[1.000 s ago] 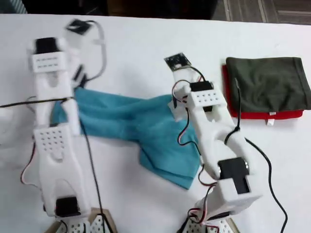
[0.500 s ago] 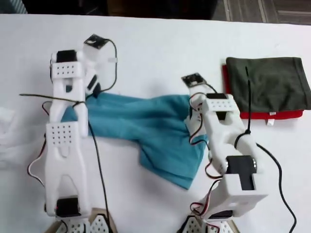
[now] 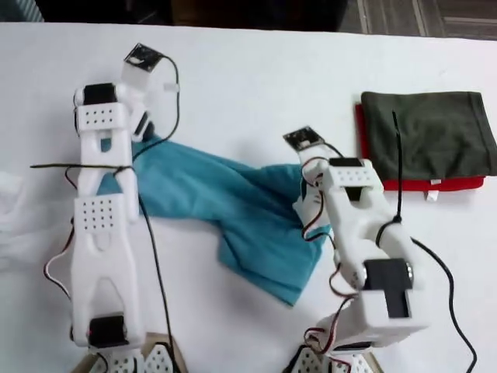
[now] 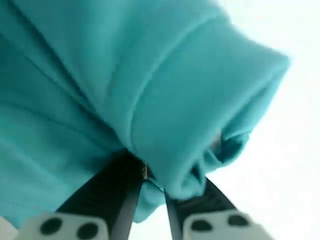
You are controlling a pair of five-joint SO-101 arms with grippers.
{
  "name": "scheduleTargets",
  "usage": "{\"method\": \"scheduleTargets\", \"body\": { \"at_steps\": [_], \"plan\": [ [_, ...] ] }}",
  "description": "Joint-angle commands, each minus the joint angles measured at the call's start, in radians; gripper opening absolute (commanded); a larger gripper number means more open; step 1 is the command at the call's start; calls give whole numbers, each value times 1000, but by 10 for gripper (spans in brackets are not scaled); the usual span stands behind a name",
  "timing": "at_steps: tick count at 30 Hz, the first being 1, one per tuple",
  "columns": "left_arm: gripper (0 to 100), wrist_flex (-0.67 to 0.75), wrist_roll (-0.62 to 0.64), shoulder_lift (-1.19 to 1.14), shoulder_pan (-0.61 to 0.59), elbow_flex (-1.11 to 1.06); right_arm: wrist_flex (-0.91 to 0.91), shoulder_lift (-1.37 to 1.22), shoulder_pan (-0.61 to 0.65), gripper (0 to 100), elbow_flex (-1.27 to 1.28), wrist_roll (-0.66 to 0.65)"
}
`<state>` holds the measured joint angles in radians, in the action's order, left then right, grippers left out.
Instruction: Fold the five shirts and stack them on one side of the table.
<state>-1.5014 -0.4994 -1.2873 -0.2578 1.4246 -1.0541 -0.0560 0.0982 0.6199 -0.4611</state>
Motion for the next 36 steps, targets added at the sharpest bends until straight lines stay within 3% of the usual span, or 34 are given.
{"method": "scheduleTargets", "body": {
  "at_steps": [1,6,10,13,18,24,29,36],
  "plan": [
    [169,-51,-9,72,-54,111,-30,205,-7,28,35,-15],
    [169,-281,-15,186,-6,249,-33,542,-5,65,124,-12],
    [169,-292,-12,336,-14,81,-35,685,-7,152,169,-12],
    [169,-292,-17,470,-21,-170,38,673,-7,159,147,-3],
    [169,-256,-100,707,-20,-750,85,418,30,159,-28,95],
    [169,104,-101,818,-78,-1288,-56,24,173,105,-344,137],
    [169,189,-103,789,-147,-1363,-54,-177,180,104,-423,137],
    [169,180,-186,663,-264,-1219,-39,-340,-36,132,-488,130]
  ]
}}
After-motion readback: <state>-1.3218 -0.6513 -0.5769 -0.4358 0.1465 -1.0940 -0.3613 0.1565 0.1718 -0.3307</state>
